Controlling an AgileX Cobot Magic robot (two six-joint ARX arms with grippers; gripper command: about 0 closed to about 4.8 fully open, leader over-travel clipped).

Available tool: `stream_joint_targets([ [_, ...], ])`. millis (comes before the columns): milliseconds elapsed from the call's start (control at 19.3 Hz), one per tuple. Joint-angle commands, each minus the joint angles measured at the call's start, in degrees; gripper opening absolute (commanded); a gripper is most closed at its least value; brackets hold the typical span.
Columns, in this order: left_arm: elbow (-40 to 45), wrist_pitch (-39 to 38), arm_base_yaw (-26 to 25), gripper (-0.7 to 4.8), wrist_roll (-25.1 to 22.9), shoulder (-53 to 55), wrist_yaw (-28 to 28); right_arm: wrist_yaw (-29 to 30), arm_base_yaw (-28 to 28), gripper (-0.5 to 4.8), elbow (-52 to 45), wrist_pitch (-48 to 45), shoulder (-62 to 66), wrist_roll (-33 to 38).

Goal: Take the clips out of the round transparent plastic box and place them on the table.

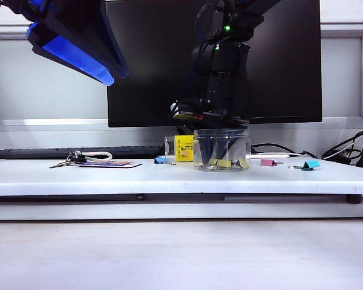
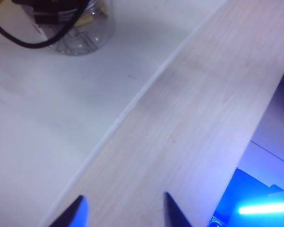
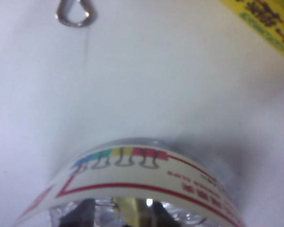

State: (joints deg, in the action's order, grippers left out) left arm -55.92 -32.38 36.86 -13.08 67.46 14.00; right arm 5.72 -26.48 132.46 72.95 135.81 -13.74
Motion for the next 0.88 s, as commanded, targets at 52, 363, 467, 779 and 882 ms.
stream_joint_targets([
  [52, -0.24, 0.24, 0.02, 2.14, -0.04, -0.11, 0.33, 0.2, -0.07, 1.46, -0.26, 0.26, 2.16, 0.28],
  [363, -0.24, 0.31, 0.02, 2.14, -0.07, -0.11, 0.28, 0.17, -0.07, 0.65, -0.57, -0.17, 2.73, 0.31],
  [467, -0.24, 0.31, 0.02, 2.15, -0.07, -0.11, 0.28, 0.17, -0.07, 0.39, -0.57, -0.35, 2.73, 0.46],
  [779, -0.24, 0.26, 0.02, 2.14, -0.07, -0.11, 0.26, 0.2, -0.09, 0.0, -0.39, -0.17, 2.64, 1.77],
  [882, -0.24, 0.28, 0.02, 2.14, -0.07, -0.13, 0.26, 0.2, -0.09, 0.15, -0.39, 0.5, 2.6, 1.75],
])
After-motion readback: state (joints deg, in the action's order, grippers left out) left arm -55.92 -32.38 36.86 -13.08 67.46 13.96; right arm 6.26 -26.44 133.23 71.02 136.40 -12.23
